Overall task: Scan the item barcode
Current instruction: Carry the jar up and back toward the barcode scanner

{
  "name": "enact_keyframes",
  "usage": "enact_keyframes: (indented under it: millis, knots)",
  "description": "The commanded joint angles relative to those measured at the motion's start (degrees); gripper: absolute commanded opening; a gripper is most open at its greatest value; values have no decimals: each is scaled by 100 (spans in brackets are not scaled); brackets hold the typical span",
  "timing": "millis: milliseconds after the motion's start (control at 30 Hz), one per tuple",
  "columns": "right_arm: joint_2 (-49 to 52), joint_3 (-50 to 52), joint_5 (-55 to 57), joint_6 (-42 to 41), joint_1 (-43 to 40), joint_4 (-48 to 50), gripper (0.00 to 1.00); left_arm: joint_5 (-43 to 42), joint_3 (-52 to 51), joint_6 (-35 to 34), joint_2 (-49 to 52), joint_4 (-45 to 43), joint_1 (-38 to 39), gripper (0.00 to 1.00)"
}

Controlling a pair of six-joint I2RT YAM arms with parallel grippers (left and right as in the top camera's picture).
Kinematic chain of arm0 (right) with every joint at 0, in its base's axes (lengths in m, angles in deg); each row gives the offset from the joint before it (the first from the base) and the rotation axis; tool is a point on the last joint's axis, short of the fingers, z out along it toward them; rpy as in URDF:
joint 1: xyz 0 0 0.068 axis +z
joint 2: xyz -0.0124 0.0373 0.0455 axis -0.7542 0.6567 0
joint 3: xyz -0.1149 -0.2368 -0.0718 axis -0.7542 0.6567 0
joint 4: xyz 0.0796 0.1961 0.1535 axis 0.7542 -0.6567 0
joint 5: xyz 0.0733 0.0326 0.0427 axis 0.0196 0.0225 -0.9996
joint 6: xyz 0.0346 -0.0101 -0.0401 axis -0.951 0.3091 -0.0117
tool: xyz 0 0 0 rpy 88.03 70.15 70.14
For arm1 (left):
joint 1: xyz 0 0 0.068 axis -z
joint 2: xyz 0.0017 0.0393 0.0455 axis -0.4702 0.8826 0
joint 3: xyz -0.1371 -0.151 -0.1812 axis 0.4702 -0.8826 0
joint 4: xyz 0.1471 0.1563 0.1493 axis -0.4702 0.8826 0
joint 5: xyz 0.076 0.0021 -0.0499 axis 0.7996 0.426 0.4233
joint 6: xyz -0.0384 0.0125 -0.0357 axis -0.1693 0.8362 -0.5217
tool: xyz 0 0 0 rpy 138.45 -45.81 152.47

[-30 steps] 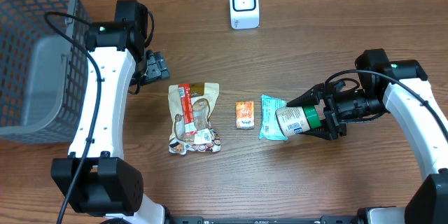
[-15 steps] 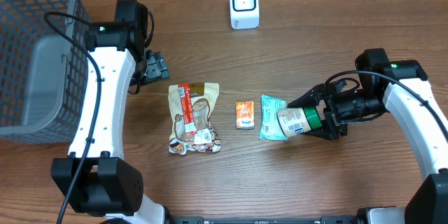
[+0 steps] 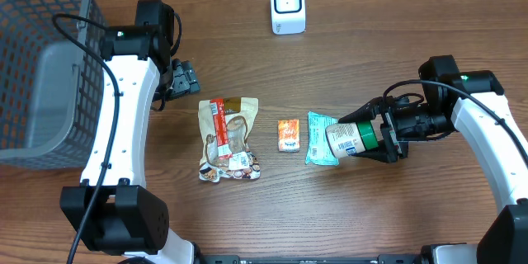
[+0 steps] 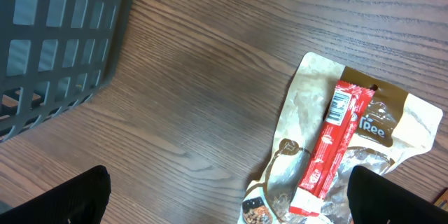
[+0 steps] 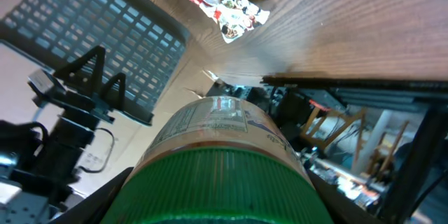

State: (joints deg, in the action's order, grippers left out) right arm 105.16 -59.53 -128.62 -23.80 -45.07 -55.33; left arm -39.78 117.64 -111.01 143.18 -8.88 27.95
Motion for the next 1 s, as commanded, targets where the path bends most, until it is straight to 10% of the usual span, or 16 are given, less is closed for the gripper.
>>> enact_keyframes:
  millis: [0,467,800,967]
  knots:
    - [-66,-44,-286,-807,70,61,4,37,127,-105,13,2,11,100]
    - [-66,-44,476,-1539,98,857,4,35,127,-105,13,2,13,100]
    - [-66,-44,4953,-1429,98,1259,4,37,127,-105,13,2,11,100]
    - [-66,-44,5716,114,98,1580,4,35,127,-105,13,2,11,100]
